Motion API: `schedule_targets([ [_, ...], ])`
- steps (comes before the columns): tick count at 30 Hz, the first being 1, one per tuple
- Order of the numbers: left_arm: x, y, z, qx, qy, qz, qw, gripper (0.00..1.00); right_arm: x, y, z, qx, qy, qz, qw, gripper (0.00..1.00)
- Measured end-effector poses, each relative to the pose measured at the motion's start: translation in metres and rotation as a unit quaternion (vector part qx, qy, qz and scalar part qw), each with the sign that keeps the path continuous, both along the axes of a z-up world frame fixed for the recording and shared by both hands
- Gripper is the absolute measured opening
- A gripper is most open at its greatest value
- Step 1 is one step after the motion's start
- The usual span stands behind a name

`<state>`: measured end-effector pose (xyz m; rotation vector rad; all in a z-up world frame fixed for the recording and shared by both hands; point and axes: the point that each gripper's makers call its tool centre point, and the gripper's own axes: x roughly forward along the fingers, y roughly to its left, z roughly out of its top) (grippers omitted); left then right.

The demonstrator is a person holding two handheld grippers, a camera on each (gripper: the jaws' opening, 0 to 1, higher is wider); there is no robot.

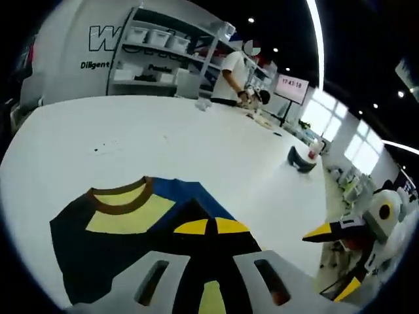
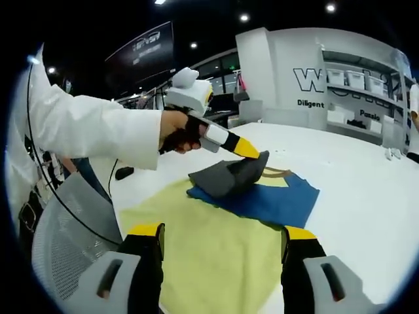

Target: Fold the garment on the visible template until the final outline fits inside the template.

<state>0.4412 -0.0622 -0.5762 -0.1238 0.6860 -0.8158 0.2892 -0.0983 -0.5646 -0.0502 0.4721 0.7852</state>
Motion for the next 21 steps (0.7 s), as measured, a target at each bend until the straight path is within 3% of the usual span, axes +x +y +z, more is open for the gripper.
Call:
schedule_targets([
  [13,-0.008,-0.022,-0.043,-0.013,0.037,-0.001,0.9992,0.0,-0.001,-0.005,-0.001,-0.002,0.004,-0.008,1.0,0.74],
  [17,-0.011,-0.026,-0.048,-0.008,0.033,-0.006,0.9994,0.0,0.0,-0.007,-0.003,-0.003,0.005,-0.008,0.9999,0.74],
  [21,-0.014,-0.03,-0.042,-0.025,0.025,-0.023,0.9991,0.04,0.001,-0.007,-0.003,-0.003,0.006,-0.009,0.9999,0.74],
])
